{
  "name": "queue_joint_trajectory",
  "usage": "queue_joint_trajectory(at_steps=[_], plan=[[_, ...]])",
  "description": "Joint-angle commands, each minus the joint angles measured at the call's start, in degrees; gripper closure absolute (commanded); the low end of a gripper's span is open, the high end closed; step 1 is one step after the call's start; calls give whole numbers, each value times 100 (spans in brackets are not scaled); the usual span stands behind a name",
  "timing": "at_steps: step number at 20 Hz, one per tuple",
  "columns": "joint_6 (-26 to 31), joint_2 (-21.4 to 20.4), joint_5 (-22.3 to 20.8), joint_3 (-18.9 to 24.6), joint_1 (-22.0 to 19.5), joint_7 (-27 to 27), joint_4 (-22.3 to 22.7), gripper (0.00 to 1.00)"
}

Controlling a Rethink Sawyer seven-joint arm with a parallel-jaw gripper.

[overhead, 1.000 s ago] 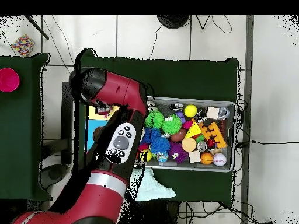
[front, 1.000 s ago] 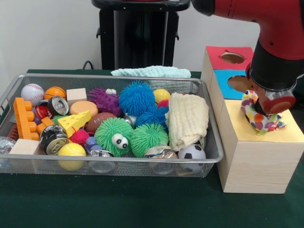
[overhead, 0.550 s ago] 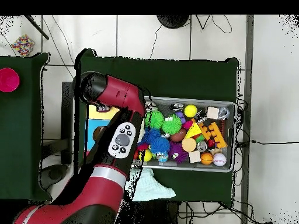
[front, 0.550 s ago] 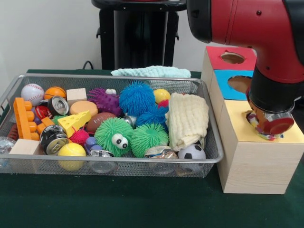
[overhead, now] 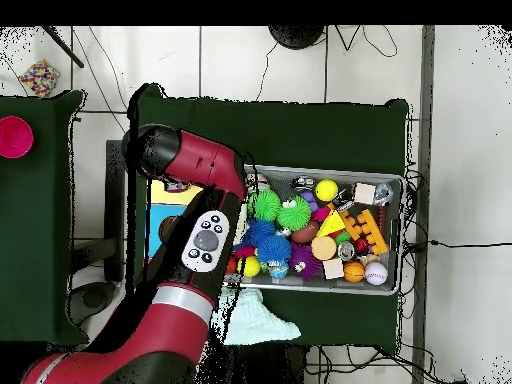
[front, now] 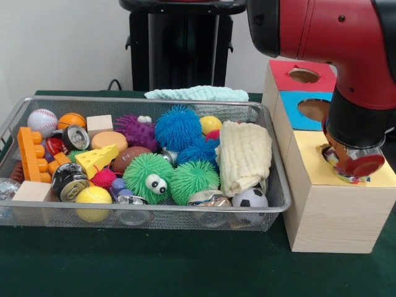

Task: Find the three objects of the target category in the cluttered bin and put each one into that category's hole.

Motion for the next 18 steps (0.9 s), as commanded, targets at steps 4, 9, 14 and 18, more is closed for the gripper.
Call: queue_joint_trajectory(at_steps=[4, 9, 14, 18], plan=[[-1149, 730, 22, 814, -22, 915, 1067, 100], [-922, 569, 20, 745, 5, 982, 1113, 100], [-980, 486, 64, 701, 45, 1092, 1139, 100], [-983, 401, 40, 590, 89, 1174, 1155, 100]])
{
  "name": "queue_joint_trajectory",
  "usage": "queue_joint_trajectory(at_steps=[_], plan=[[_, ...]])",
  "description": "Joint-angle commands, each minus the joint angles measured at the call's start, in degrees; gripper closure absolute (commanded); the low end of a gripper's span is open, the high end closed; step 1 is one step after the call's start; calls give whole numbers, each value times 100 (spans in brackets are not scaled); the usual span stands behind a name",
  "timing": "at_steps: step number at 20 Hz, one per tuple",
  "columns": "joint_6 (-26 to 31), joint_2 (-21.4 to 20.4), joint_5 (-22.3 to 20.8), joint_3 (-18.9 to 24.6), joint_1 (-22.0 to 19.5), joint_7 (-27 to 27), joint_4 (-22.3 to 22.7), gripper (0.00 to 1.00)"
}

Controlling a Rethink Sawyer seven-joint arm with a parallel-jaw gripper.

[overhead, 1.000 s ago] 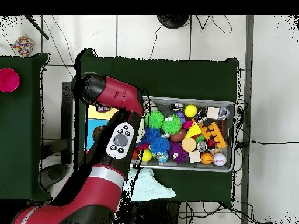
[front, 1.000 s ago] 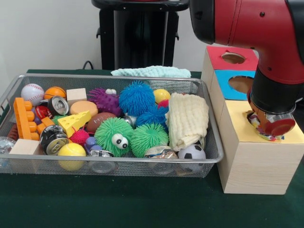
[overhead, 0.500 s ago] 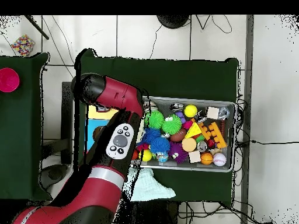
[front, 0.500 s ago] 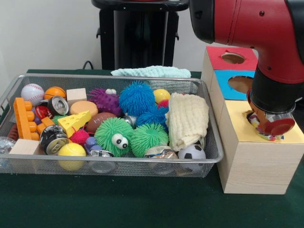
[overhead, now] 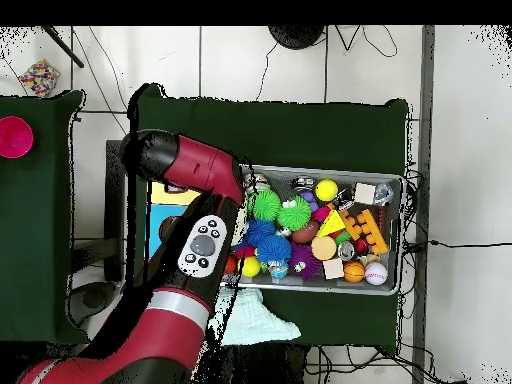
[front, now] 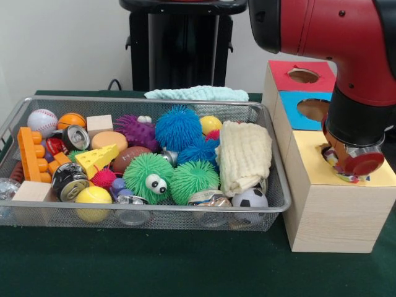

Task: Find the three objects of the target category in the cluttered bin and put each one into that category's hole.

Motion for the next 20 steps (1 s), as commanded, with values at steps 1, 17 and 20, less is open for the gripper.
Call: queue_joint_trajectory(at_steps=[1, 17, 20], plan=[[-611, 459, 14, 581, 4, 1163, 946, 100], [468, -937, -520, -641, 300, 1179, 986, 100], [494, -962, -503, -612, 237, 1130, 886, 100]])
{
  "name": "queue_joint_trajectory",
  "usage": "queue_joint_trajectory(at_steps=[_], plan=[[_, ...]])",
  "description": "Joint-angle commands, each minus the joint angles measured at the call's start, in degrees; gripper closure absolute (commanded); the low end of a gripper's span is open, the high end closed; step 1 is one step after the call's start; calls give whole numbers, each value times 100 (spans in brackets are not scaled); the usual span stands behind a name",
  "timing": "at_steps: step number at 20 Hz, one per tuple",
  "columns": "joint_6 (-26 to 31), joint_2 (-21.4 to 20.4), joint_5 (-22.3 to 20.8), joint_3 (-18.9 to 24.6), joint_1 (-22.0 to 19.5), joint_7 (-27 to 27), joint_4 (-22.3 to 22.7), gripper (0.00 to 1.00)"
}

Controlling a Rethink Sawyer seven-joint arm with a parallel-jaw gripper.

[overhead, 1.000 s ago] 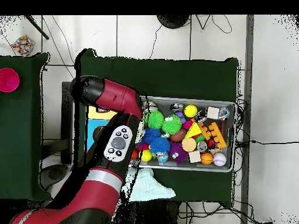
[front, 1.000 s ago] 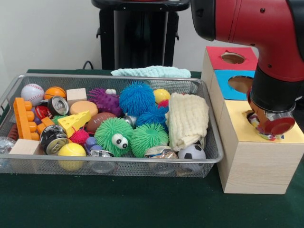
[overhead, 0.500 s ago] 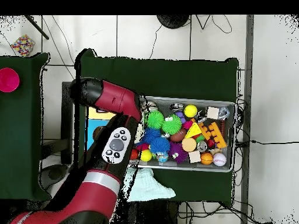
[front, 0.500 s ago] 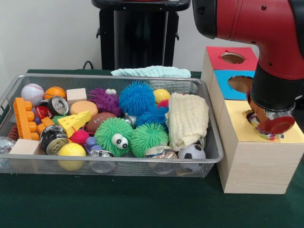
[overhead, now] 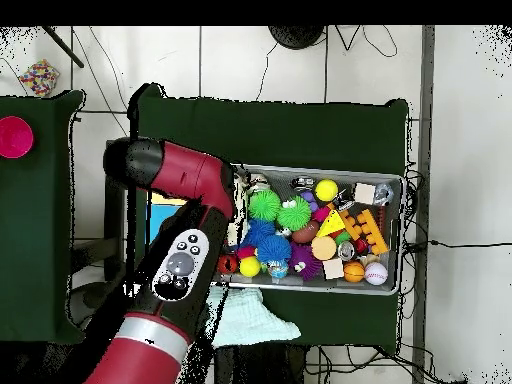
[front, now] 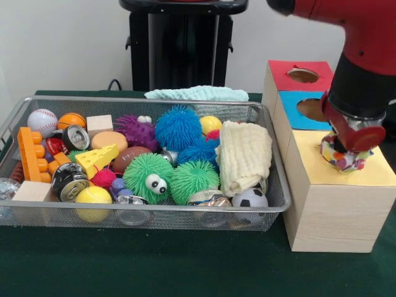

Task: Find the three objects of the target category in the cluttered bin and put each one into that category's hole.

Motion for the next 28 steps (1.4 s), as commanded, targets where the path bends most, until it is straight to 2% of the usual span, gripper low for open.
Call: queue_joint_trajectory(at_steps=[1, 2, 4, 7, 12, 15, 19, 21, 25, 28], plan=[[305, -449, -205, -29, -106, 1107, 587, 100], [5, -302, -153, 93, -130, 1085, 640, 100], [-1139, 279, 47, 603, -305, 907, 683, 100], [-2133, 725, 229, 1159, -528, 669, 623, 100], [-2681, 938, 296, 1450, -646, 602, 536, 100], [-2704, 932, 295, 1552, -703, 516, 544, 100], [-2470, 946, 233, 1563, -745, 361, 487, 100], [-2091, 1034, 131, 1479, -750, 333, 325, 100], [-191, 1139, -241, 888, -630, 727, -201, 100], [846, 861, -437, 612, -575, 832, -224, 100]])
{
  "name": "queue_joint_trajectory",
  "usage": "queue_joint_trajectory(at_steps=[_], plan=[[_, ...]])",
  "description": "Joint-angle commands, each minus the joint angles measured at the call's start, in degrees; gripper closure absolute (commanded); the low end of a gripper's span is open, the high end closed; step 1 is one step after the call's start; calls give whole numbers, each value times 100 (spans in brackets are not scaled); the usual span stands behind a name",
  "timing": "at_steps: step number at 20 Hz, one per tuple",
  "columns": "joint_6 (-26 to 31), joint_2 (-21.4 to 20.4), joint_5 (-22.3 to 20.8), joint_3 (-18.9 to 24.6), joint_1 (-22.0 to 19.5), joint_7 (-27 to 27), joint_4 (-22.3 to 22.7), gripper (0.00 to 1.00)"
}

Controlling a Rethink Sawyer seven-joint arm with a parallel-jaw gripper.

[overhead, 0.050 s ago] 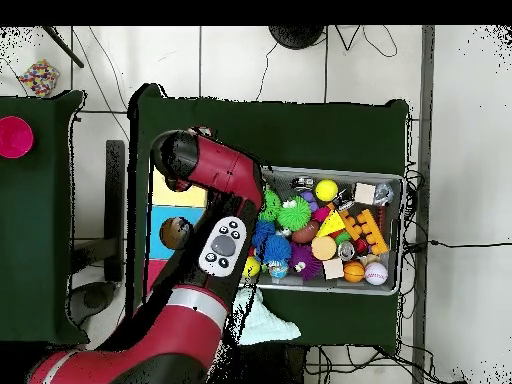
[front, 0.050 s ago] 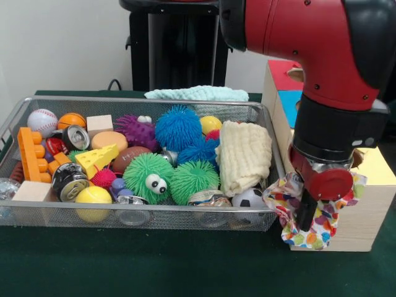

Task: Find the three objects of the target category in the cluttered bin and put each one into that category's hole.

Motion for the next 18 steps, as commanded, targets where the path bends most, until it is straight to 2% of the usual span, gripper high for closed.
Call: queue_joint_trajectory(at_steps=[1, 4, 6, 8, 11, 13, 15, 17, 18], plan=[[2687, 344, -685, 192, 5, 803, 95, 100], [3089, -2, -764, 40, 36, 711, 250, 100], [3460, -213, -861, -264, 115, 794, 187, 100], [4217, -581, -845, -240, -10, 720, 60, 100], [5461, -927, -964, -419, -210, 642, -590, 100], [6015, -964, -993, -666, -323, 837, -1199, 100], [6353, -831, -1067, -1053, -432, 1049, -1884, 100], [6555, -664, -1157, -1211, -541, 985, -2327, 100], [6592, -593, -1149, -1232, -606, 976, -2507, 0]])
